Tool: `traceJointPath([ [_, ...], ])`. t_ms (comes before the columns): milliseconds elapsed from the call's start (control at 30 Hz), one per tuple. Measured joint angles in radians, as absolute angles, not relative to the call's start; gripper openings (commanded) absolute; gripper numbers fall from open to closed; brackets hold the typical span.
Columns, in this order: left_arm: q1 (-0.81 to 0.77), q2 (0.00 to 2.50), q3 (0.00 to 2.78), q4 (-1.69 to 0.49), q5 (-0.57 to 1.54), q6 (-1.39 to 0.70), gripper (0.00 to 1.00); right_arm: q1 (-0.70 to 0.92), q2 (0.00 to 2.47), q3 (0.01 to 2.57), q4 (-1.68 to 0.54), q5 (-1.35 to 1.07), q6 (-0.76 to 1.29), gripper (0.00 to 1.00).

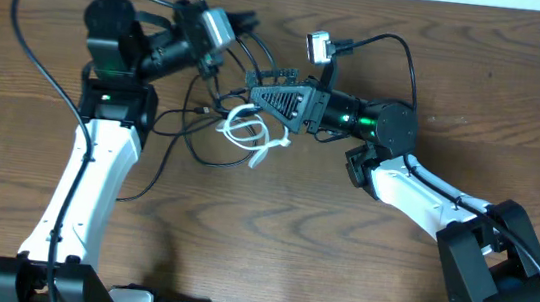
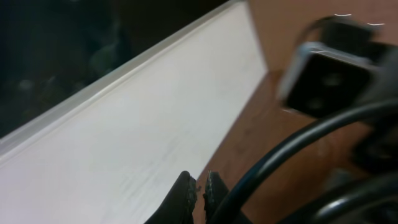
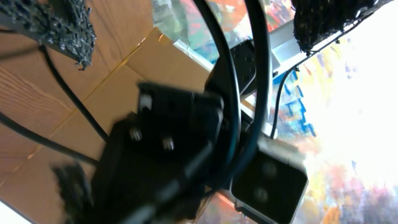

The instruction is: Untangle cables

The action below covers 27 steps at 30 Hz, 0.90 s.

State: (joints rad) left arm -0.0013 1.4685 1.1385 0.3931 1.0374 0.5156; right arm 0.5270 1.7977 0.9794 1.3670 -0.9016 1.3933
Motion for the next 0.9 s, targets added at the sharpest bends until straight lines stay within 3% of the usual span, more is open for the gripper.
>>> traceJointPath([
  [433, 0.188, 1.376, 1.139, 0.398, 0.91, 0.219, 0.07, 0.497, 1.798, 0.979, 1.266, -0.899, 1.294, 0.99],
  [767, 0.199, 1.306, 1.139, 0.271, 0.85, 0.133, 0.08, 0.433, 1.798, 0.979, 1.251, -0.862, 1.274, 0.99],
  [900, 0.199, 1.306, 1.139, 0.221, 0.727, 0.064, 0.08, 0.415, 1.793, 0.981, 1.104, -0.856, 1.255, 0.99],
])
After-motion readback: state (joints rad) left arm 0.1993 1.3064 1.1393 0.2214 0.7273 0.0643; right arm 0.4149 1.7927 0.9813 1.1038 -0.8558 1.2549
